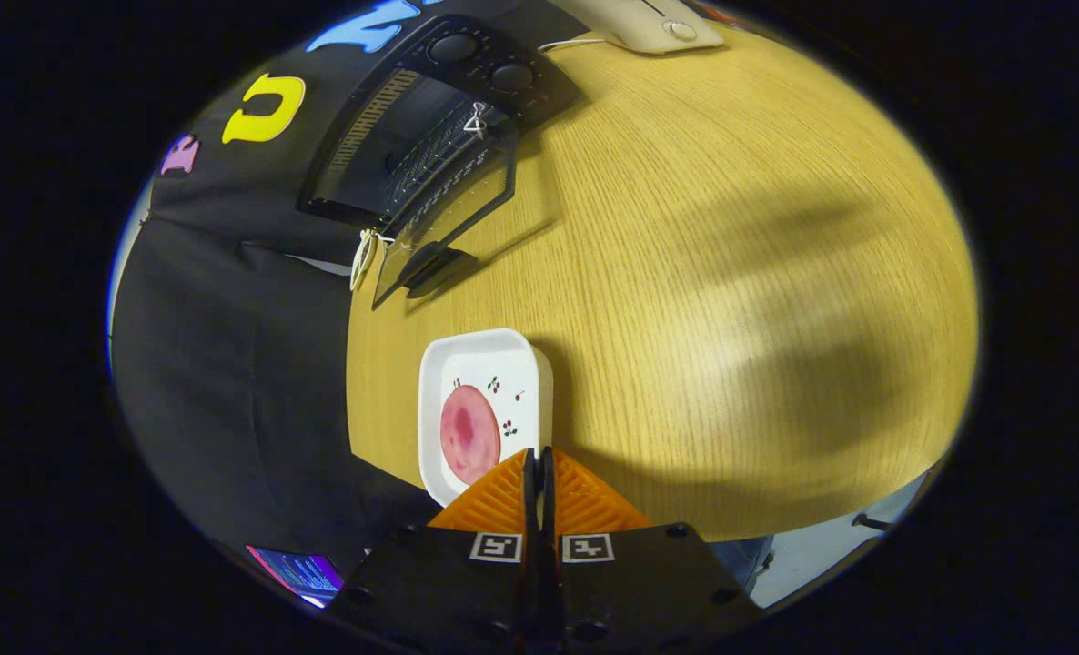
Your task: Open the toaster oven, put the food inside, and close the toaster oven door.
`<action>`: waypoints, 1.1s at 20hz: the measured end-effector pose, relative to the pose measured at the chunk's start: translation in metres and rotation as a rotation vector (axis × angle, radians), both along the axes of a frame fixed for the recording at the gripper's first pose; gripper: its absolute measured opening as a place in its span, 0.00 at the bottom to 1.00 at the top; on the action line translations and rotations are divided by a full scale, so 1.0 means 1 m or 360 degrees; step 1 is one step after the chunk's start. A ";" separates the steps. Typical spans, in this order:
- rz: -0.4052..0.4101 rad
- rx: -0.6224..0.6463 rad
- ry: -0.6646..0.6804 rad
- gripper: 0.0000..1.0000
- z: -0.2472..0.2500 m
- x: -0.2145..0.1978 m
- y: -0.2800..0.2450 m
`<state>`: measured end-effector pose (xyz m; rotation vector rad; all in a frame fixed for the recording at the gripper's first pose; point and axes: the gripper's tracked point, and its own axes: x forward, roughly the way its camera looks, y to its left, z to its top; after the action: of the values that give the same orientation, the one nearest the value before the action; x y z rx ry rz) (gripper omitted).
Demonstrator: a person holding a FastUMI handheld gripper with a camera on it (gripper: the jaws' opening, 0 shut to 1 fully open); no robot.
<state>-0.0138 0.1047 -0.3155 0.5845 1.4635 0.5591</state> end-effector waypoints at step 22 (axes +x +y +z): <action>-0.0823 0.0142 -0.0245 0.02 0.078 0.031 0.106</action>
<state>0.0172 0.2103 -0.2380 0.9324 1.0879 0.2540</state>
